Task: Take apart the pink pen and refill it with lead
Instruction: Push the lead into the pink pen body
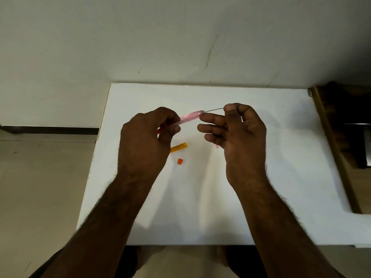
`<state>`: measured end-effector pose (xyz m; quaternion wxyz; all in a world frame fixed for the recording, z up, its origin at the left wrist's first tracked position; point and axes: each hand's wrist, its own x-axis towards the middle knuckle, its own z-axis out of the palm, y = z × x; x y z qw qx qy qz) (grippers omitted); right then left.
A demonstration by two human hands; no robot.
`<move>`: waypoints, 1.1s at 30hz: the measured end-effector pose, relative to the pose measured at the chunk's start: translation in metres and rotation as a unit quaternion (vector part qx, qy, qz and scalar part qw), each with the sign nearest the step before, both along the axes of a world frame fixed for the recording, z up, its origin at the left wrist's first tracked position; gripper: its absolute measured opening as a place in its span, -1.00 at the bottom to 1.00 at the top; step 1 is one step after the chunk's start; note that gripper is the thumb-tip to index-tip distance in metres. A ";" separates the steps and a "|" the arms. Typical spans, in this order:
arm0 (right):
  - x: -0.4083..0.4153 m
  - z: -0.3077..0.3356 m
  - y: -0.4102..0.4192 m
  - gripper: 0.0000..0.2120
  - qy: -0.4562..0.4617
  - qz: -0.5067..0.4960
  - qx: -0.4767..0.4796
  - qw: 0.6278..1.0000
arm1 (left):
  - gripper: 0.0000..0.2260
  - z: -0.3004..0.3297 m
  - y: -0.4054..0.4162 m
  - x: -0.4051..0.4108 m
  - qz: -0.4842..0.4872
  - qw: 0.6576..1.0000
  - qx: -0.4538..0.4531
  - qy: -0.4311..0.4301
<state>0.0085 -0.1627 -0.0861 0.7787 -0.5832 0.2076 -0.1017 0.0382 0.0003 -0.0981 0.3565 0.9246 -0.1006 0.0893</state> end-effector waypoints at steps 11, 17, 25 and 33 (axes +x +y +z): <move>0.001 -0.005 -0.001 -0.89 -0.015 0.003 -0.052 0.999 | -0.92 0.000 0.000 -0.001 0.002 1.000 0.005 -0.004; 0.001 -0.008 0.000 -0.91 -0.007 0.010 -0.076 0.997 | -0.91 0.000 0.000 0.000 0.002 1.000 0.008 -0.004; 0.000 -0.013 0.003 -0.90 0.039 0.044 -0.112 0.992 | -0.86 -0.002 0.002 0.001 0.003 1.000 0.015 -0.008; 0.000 -0.011 0.000 -0.86 0.075 0.034 -0.065 0.994 | -0.86 -0.001 0.003 0.002 0.012 1.000 0.007 -0.005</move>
